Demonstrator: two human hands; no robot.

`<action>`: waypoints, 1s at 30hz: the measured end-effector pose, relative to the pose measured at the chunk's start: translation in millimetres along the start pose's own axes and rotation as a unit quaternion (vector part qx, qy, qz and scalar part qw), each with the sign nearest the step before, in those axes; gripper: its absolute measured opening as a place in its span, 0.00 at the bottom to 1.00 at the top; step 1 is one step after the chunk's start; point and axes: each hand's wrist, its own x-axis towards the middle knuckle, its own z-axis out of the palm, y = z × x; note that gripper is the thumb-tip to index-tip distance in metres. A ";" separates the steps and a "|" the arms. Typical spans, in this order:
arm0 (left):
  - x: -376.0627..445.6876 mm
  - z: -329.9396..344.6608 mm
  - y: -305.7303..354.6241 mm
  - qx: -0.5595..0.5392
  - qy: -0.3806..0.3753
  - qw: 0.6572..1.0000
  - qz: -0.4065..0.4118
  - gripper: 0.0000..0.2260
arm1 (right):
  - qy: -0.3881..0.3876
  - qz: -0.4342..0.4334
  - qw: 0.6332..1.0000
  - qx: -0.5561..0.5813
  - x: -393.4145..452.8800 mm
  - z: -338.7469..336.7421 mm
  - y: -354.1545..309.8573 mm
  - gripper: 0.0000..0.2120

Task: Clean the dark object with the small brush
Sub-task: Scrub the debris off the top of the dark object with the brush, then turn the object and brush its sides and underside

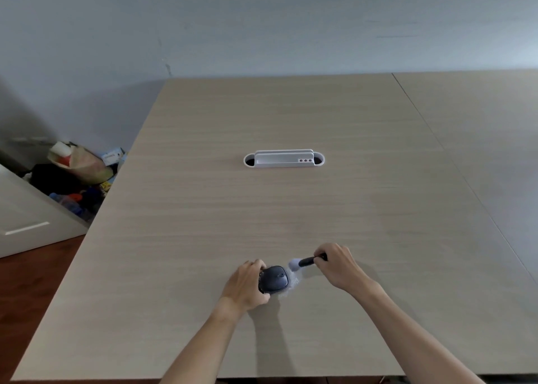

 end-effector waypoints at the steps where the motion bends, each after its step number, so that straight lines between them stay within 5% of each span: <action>1: 1.1 -3.3 1.3 0.033 -0.006 0.999 0.010 0.22 | 0.009 0.006 1.000 0.012 -2.8 0.3 1.3 0.09; 11: 12.5 -12.4 14.8 0.224 -0.015 0.964 0.146 0.25 | 0.039 0.023 0.997 0.062 -17.8 5.5 -1.0 0.09; 18: 13.9 -9.6 8.3 0.224 0.057 0.927 0.294 0.23 | 0.043 0.028 0.996 0.067 -16.2 4.4 -3.6 0.09; 20: 7.8 -9.7 8.3 0.139 0.086 0.951 0.261 0.31 | 0.042 0.025 0.997 0.062 -15.2 3.6 -4.0 0.09; 22: -6.5 -6.0 17.8 0.007 0.122 0.985 0.123 0.33 | 0.043 0.020 0.997 0.059 -14.5 3.8 -5.0 0.09; 24: -21.8 8.9 26.5 -0.126 0.191 0.973 -0.032 0.27 | 0.037 0.010 0.997 0.062 -13.3 5.8 -7.9 0.09; 26: -33.0 26.4 28.9 -0.144 0.191 0.961 -0.140 0.31 | 0.023 -0.013 0.997 0.066 -11.6 9.3 -15.3 0.09; 28: -37.4 40.7 26.7 -0.151 0.162 0.961 -0.166 0.35 | -0.002 -0.045 0.997 0.068 -7.7 14.6 -25.9 0.12; 30: -35.3 45.8 25.0 -0.171 0.155 0.958 -0.169 0.27 | -0.043 -0.075 0.995 0.057 -2.6 21.7 -34.9 0.15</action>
